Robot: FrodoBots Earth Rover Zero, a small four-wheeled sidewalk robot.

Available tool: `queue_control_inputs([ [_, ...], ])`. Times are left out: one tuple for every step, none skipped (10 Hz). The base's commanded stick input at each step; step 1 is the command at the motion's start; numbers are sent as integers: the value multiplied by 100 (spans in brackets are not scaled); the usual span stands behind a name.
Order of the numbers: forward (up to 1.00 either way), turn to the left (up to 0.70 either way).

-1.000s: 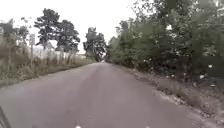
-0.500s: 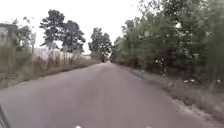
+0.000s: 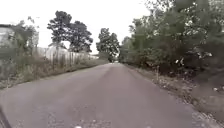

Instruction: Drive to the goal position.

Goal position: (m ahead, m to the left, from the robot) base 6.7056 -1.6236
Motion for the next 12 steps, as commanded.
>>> queue_control_inputs([
  [100,-7],
  [100,-10],
  [100,-11],
  [100,-12],
  [100,-13],
  [100,-14],
  [100,-14],
  [100,-14],
  [100,-14],
  [100,-14],
  [100,-14],
  [100,-14],
])
